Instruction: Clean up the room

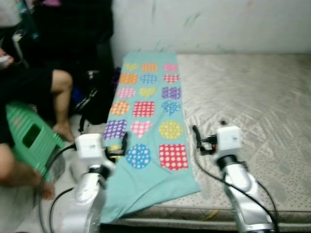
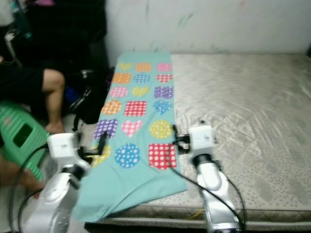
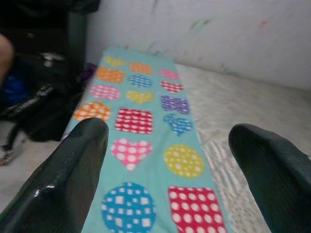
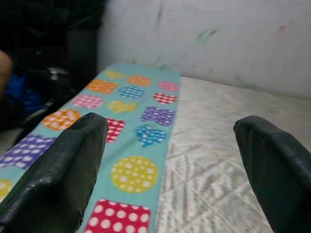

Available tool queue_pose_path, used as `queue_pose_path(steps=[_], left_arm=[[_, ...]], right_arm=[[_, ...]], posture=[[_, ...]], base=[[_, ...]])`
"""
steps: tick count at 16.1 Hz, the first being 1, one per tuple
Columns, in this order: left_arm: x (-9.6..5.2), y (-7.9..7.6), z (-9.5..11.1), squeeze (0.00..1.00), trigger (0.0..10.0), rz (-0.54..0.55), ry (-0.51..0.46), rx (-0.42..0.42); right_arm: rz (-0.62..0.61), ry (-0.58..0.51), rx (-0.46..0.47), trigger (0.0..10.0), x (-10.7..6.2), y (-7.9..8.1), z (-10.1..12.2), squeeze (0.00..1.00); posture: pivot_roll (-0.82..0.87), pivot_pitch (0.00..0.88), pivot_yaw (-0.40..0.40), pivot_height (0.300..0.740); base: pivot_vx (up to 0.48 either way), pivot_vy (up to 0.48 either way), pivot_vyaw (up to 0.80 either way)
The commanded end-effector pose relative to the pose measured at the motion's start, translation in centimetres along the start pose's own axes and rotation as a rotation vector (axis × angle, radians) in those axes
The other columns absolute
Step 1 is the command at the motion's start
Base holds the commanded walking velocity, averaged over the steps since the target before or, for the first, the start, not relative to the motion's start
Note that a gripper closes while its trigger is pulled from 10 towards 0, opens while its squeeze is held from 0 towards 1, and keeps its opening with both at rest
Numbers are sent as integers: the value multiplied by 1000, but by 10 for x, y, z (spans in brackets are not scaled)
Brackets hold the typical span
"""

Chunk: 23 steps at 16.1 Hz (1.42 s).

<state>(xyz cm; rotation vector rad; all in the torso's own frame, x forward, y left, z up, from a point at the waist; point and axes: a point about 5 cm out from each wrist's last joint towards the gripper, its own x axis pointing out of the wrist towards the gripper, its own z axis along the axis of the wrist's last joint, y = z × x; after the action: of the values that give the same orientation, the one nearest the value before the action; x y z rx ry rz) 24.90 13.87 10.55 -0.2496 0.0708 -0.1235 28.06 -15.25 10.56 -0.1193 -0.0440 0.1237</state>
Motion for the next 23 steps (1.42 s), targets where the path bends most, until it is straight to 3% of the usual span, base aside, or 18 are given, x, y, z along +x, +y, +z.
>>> queue_pose_path(steps=[1,12,18,23], left_arm=[[0,6,5,0,10000,17,-14,21],[6,6,16,0,10000,-1,-49,27],[6,12,13,0,10000,24,-25,35],[7,12,12,0,10000,24,-14,47]], right_arm=[[14,-27,11,10000,4,7,7,0],[5,-48,19,10000,21,4,18,0],[5,-24,39,10000,18,8,12,0],[-25,14,56,10000,18,3,6,0]], posture=[[-115,0,15,740],[-135,0,21,740],[-126,0,19,740],[-124,0,21,740]], base=[[0,0,0],[0,0,0],[0,0,0],[0,0,-251]])
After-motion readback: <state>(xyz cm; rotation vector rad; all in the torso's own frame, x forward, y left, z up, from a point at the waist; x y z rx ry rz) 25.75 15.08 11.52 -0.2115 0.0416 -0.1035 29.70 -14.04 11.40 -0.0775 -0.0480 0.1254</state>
